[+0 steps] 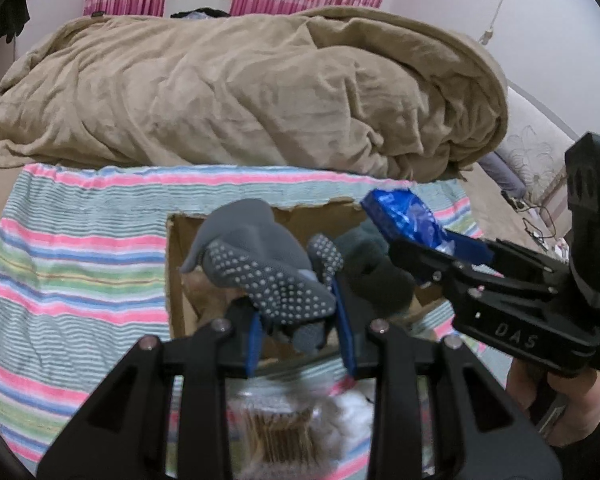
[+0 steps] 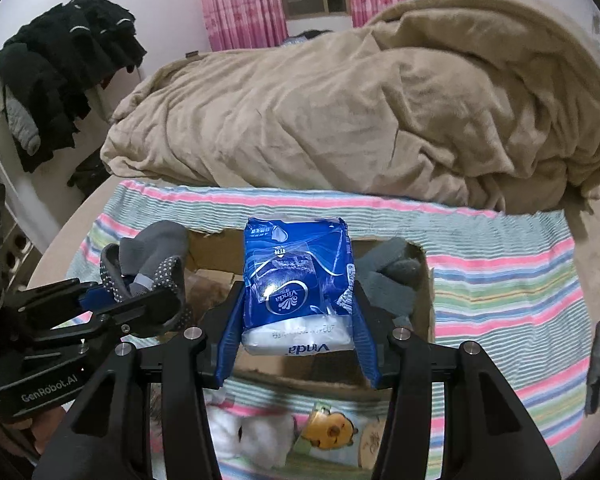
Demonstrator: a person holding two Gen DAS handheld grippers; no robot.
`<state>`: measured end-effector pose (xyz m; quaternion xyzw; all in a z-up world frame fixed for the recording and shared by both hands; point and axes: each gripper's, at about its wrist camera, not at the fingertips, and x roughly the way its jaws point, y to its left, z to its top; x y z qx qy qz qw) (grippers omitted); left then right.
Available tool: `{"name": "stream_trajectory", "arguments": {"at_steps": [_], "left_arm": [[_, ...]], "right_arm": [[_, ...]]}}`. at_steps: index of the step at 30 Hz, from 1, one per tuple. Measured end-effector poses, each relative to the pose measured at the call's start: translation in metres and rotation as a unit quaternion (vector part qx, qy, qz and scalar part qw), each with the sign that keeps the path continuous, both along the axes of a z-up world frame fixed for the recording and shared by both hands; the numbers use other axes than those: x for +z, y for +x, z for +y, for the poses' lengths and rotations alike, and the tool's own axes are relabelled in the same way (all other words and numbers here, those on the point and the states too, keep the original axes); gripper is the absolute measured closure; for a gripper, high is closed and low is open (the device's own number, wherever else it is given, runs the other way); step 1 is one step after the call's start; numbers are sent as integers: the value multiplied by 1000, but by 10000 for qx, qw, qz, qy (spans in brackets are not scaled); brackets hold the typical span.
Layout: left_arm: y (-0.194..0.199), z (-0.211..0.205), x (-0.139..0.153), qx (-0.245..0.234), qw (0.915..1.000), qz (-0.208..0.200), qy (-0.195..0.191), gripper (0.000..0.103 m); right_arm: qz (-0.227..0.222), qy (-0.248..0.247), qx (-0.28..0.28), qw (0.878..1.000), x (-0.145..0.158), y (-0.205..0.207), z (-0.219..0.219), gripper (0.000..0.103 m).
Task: Organize objects
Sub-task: 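Lower the dotted glove and Vinda pack into the box and open both tools, then move both tools back toward the cotton swab bag and cartoon tissue pack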
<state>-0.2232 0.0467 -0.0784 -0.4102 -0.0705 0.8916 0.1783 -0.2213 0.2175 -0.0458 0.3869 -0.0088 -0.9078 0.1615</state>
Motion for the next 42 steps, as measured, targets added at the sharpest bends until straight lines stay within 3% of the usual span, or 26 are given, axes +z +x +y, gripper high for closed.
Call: {"name": "stream_trajectory", "arguments": {"at_steps": [14, 19, 23, 24, 26, 42], "left_arm": [[-20, 8, -42, -202, 9987, -425, -199, 65], [-14, 7, -35, -252, 9984, -425, -269, 60], [-9, -3, -25, -145, 9990, -389, -132, 34], [-7, -4, -22, -140, 9992, -361, -67, 33], [-1, -5, -15, -152, 9993, -333, -72, 32], [65, -13, 32, 10, 9999, 27, -128, 32]], "right_arm": [[-394, -10, 35, 9992, -46, -22, -9, 49], [-319, 12, 34, 9995, -44, -20, -11, 46], [-186, 38, -68, 9998, -38, -17, -7, 29], [-180, 12, -89, 9998, -37, -16, -5, 24], [-147, -39, -95, 9998, -33, -13, -1, 19], [157, -70, -273, 9995, 6, 45, 14, 19]]}}
